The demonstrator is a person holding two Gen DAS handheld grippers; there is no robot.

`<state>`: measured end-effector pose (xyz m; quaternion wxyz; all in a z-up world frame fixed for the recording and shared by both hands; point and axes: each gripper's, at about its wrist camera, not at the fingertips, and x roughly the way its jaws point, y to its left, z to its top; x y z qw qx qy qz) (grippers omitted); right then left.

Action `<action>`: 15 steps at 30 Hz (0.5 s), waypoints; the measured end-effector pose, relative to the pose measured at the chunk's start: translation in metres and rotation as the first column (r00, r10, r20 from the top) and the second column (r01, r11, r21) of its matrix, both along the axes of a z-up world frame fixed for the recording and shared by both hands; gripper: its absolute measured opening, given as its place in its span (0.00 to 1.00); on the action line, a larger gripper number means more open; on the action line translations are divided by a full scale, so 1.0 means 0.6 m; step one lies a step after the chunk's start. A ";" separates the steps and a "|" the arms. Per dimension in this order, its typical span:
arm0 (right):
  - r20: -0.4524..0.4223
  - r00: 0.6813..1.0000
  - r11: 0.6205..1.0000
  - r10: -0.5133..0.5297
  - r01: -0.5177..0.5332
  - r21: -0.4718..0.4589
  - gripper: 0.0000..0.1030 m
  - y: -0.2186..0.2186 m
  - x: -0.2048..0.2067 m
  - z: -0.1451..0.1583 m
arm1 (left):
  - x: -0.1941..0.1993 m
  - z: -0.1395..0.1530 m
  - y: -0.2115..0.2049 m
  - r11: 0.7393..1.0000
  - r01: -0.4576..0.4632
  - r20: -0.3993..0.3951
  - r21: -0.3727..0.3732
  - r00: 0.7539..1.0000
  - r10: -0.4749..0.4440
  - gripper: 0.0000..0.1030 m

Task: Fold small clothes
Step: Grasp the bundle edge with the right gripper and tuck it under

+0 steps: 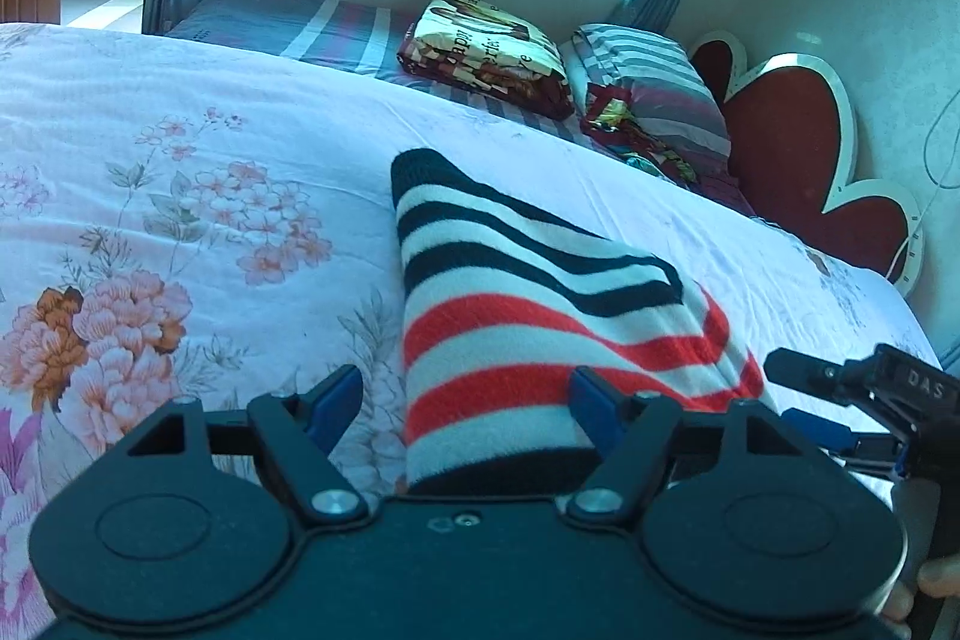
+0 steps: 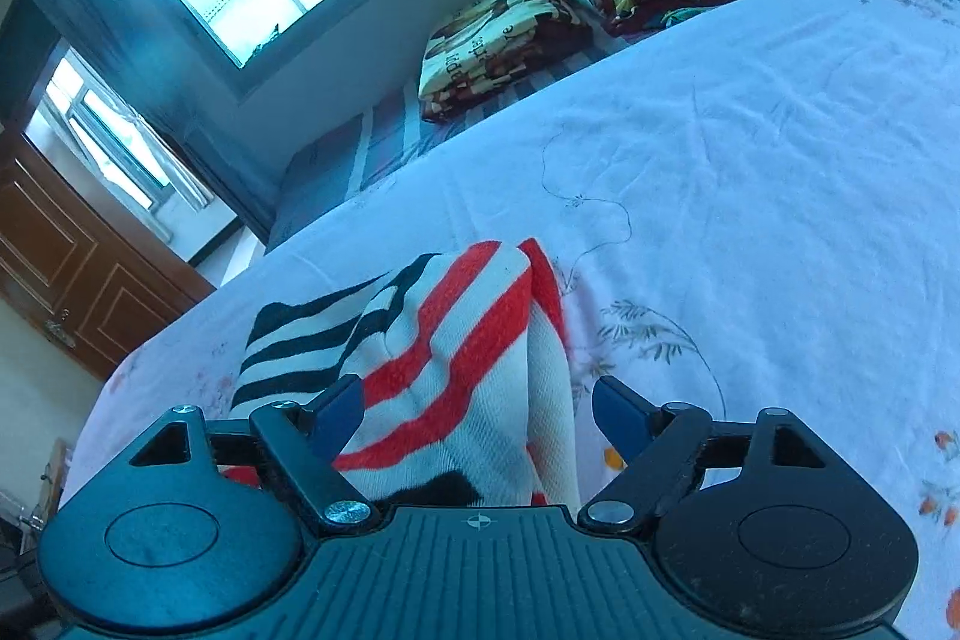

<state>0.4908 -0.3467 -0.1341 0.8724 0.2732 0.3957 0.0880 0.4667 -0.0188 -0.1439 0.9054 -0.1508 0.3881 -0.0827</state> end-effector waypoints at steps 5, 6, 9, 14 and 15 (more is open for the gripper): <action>-0.044 0.999 0.999 0.026 -0.024 0.047 0.38 0.002 0.053 -0.034 | 0.019 -0.018 0.001 1.000 -0.006 -0.021 -0.022 1.000 0.005 0.74; -0.044 0.999 0.998 0.026 -0.024 0.049 0.37 0.003 0.056 -0.037 | 0.020 -0.020 0.000 1.000 -0.006 -0.020 -0.022 1.000 0.005 0.74; -0.013 1.000 0.999 0.023 -0.022 0.029 0.25 0.005 0.050 -0.036 | 0.026 -0.024 -0.001 1.000 -0.006 -0.024 -0.028 1.000 0.005 0.75; 0.094 0.995 0.999 -0.032 0.036 -0.032 0.11 0.004 0.013 -0.012 | 0.034 -0.024 -0.006 1.000 0.002 -0.022 -0.024 1.000 -0.002 0.74; 0.076 0.997 0.997 -0.025 0.030 -0.066 0.11 0.009 0.014 -0.021 | 0.034 -0.025 -0.007 1.000 0.001 -0.021 -0.024 1.000 -0.001 0.74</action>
